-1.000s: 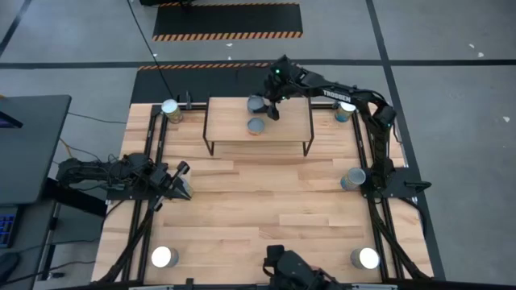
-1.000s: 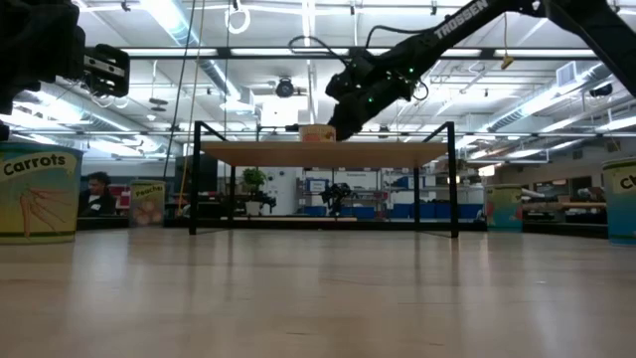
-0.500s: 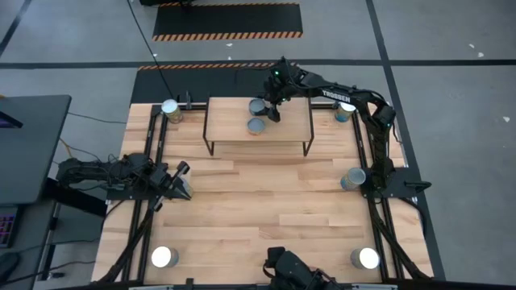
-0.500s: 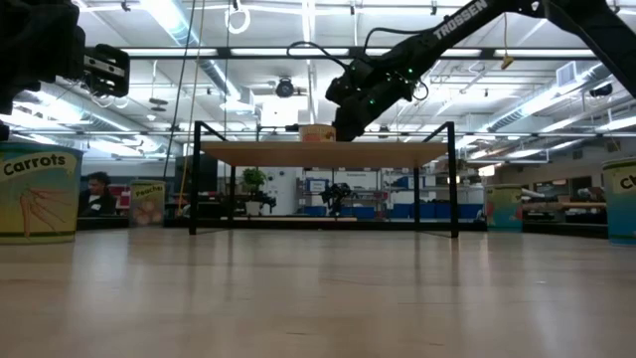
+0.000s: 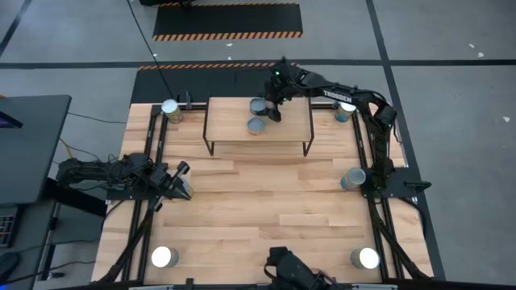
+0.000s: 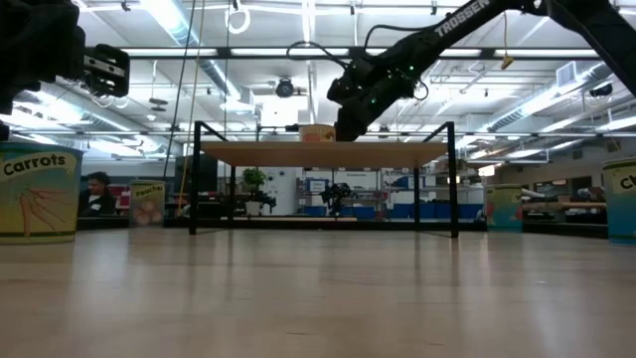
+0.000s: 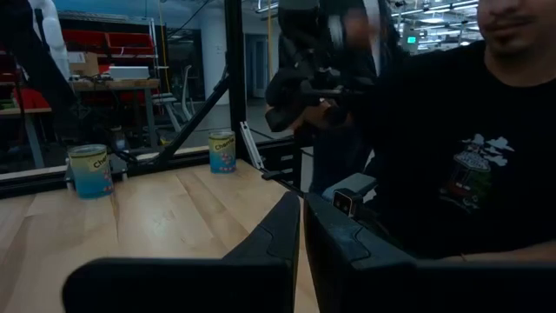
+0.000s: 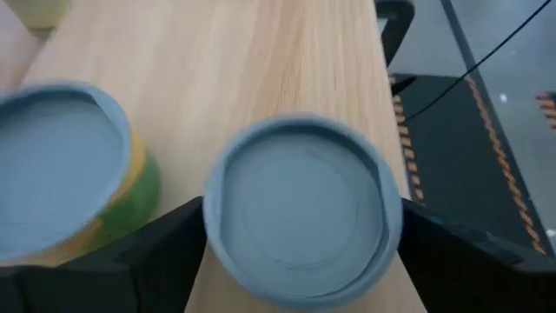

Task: Pick and place cans onto a shelf
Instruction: Put the small green tuna can on the shelf aligned with the other small yellow canned mushrooms, then adjust the small cans on the shelf, then put the big blue canned cherries on the shelf

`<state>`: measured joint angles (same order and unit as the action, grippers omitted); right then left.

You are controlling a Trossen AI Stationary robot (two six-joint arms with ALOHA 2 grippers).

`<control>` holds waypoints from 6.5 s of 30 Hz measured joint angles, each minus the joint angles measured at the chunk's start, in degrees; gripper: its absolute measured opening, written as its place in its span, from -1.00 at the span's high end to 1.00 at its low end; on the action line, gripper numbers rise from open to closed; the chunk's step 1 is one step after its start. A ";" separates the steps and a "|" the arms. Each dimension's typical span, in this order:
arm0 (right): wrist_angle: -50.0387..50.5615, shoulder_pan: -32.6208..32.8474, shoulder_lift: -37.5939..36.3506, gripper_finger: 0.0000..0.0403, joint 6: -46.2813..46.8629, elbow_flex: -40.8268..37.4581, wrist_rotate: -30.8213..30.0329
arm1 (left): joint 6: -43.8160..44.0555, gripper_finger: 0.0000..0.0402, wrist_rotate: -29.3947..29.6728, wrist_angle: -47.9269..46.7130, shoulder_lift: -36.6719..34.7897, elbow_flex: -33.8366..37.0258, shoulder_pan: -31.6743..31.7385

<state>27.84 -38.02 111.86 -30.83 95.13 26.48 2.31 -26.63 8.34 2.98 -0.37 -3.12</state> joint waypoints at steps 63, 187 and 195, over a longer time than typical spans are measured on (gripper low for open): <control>0.87 6.74 -4.21 -0.94 6.94 -0.28 -5.73 | 0.01 0.86 -0.01 0.00 -0.02 -0.01 -0.01; 62.27 65.35 -16.30 -0.60 96.70 -8.89 -16.44 | 0.02 0.86 0.00 0.83 0.00 0.01 -0.01; 57.47 63.18 -19.68 -0.71 89.49 -22.27 -21.71 | 0.02 0.86 -0.02 0.81 0.00 -0.01 0.01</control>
<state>85.30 25.17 92.18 58.66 72.86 4.77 2.33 -26.65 9.14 2.98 -0.38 -3.12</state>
